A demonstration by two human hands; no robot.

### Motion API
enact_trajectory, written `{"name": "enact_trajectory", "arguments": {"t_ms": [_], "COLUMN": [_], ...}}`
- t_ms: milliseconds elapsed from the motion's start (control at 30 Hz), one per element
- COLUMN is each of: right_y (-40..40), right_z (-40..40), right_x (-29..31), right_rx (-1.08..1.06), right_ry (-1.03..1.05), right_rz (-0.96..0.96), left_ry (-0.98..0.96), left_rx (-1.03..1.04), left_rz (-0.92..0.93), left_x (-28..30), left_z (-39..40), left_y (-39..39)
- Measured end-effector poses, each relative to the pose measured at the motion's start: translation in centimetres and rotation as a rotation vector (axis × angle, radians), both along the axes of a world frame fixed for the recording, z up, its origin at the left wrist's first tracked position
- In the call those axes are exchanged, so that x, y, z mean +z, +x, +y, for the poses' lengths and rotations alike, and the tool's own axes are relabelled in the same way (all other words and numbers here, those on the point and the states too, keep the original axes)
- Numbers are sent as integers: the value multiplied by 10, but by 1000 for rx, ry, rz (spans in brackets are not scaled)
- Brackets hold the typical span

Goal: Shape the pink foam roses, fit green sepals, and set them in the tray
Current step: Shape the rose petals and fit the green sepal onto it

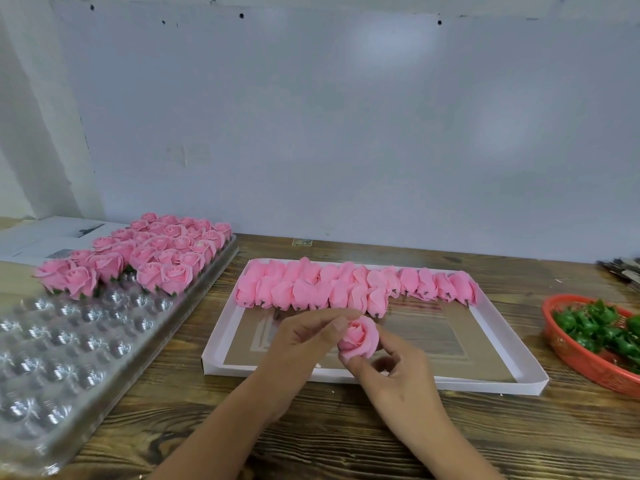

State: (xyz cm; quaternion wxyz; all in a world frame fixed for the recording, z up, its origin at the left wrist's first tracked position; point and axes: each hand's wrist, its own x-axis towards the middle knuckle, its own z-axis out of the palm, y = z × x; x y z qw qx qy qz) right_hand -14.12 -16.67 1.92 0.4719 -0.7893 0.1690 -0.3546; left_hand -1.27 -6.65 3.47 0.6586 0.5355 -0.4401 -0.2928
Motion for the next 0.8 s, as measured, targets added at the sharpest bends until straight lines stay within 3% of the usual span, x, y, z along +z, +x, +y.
{"name": "enact_trajectory", "arguments": {"t_ms": [167,433,800], "right_y": [0,-1,-1], "right_z": [-2,-1,3], "right_x": [2,-2,3], "right_rx": [-30,-36,28], "right_ry": [38,-131,-18], "right_rz": [-55,71,3], "left_ry": [9,-22,6], "left_rx": [-24,-28,-85], "left_rz": [4,-12,15], "left_x": [-3,2,3], "left_z": [-1,0,0], "left_y": [4,-5,-3]}}
